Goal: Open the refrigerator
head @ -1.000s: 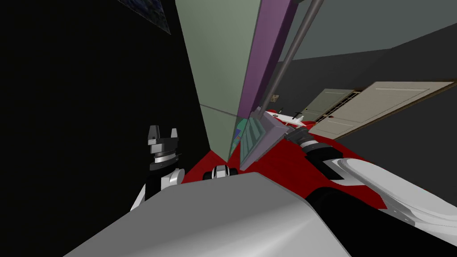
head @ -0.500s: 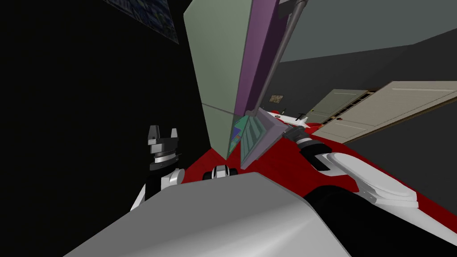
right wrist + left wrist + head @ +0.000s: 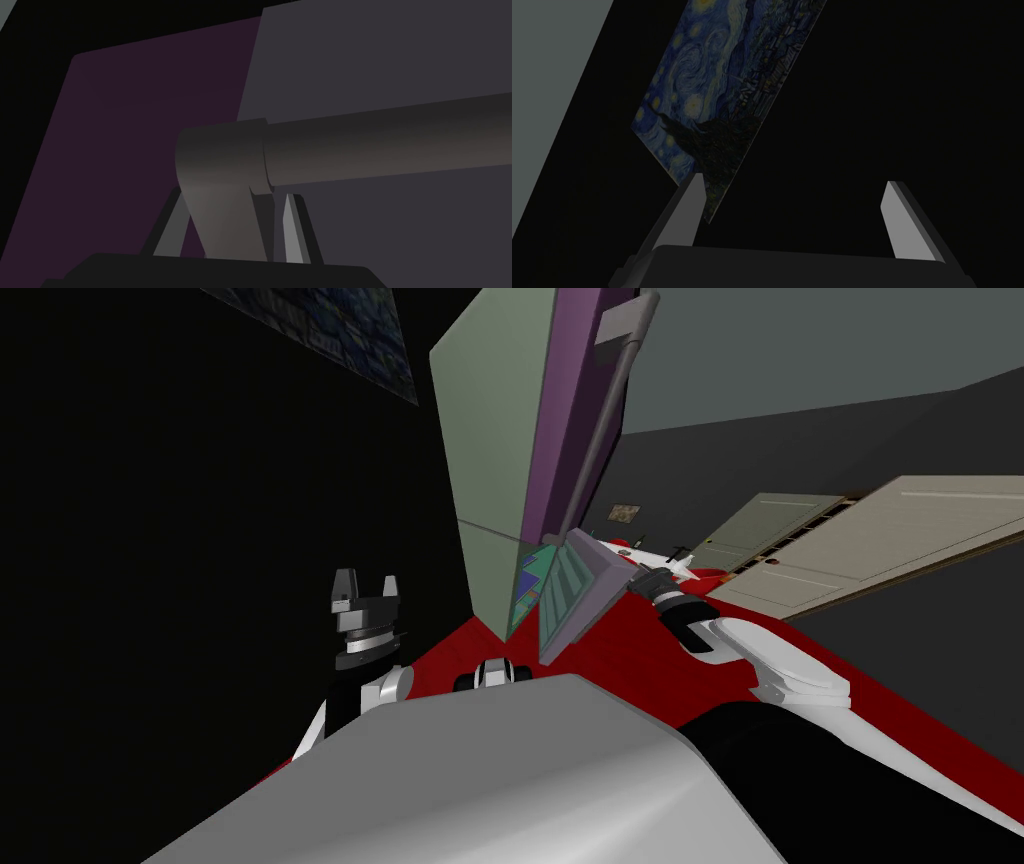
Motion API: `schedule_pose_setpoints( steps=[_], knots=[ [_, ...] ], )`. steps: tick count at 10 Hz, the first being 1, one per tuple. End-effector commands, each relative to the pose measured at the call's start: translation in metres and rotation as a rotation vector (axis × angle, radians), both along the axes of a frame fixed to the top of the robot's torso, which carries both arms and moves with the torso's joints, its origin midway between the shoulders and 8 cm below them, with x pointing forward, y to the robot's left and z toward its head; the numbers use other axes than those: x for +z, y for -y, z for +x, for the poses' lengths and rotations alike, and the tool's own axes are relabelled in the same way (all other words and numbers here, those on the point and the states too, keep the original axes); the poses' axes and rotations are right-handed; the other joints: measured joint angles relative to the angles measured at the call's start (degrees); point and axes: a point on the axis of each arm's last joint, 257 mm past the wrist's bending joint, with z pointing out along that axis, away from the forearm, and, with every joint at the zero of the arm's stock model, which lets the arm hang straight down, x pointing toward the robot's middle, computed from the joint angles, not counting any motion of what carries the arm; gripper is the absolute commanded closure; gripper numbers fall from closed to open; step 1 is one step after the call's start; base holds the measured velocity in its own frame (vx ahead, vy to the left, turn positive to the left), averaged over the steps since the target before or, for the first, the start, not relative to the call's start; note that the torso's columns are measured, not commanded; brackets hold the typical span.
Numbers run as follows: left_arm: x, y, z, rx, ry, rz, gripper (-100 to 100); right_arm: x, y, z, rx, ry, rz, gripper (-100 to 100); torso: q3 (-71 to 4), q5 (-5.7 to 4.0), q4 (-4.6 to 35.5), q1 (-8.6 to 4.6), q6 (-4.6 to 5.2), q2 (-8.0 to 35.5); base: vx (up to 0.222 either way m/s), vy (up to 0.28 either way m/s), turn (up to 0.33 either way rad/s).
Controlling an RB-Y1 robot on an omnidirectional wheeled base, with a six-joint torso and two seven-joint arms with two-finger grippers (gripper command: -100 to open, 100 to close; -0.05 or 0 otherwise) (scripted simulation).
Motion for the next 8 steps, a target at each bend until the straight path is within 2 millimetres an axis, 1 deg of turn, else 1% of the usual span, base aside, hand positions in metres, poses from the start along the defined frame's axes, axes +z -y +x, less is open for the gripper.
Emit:
schedule_pose_setpoints(
  steps=[1,2,3,4,5,6,7,8],
  knots=[
    [0.000,0.000,0.000,0.000,0.000,0.000,0,-0.019,0.006,0.017,0.002,-0.011,0.032,100,-0.04,-0.06,0.00,-0.20,0.24,-0.10,-0.143,-0.112,0.079],
    [0.000,0.000,0.000,0.000,0.000,0.000,0,-0.021,0.011,0.020,-0.007,-0.009,0.039,100,-0.08,-0.08,-0.03,-0.09,0.65,-0.23,-0.043,-0.035,-0.030],
    [0.000,0.000,0.000,0.000,-0.001,0.000,0,-0.026,0.022,0.017,-0.029,-0.019,0.043,100,-0.11,-0.04,-0.08,0.16,0.71,-0.31,0.004,0.012,-0.040],
    [0.000,0.000,0.000,0.000,0.000,0.000,0,-0.018,0.018,0.035,-0.002,-0.011,0.017,100,-0.13,-0.07,-0.12,0.20,0.61,-0.34,-0.159,-0.060,0.242],
    [0.000,0.000,0.000,0.000,0.000,0.000,0,-0.023,0.022,0.040,-0.008,-0.012,0.031,100,-0.18,-0.02,-0.10,-0.04,-0.16,-0.23,-0.258,-0.139,0.263],
    [0.000,0.000,0.000,0.000,0.000,0.000,0,-0.026,0.023,0.047,-0.009,-0.009,0.043,100,-0.20,-0.05,-0.09,-0.22,0.07,-0.29,-0.152,-0.094,0.068],
    [0.000,0.000,0.000,0.000,0.000,0.000,0,-0.029,0.025,0.051,-0.012,-0.010,0.050,100,-0.23,-0.09,-0.13,-0.06,0.55,-0.45,-0.028,-0.020,-0.037],
    [0.000,0.000,0.000,0.000,-0.001,0.000,0,-0.035,0.036,0.048,-0.036,-0.021,0.055,100,-0.28,-0.06,-0.19,0.14,0.64,-0.55,0.031,0.013,-0.046]
  ],
)
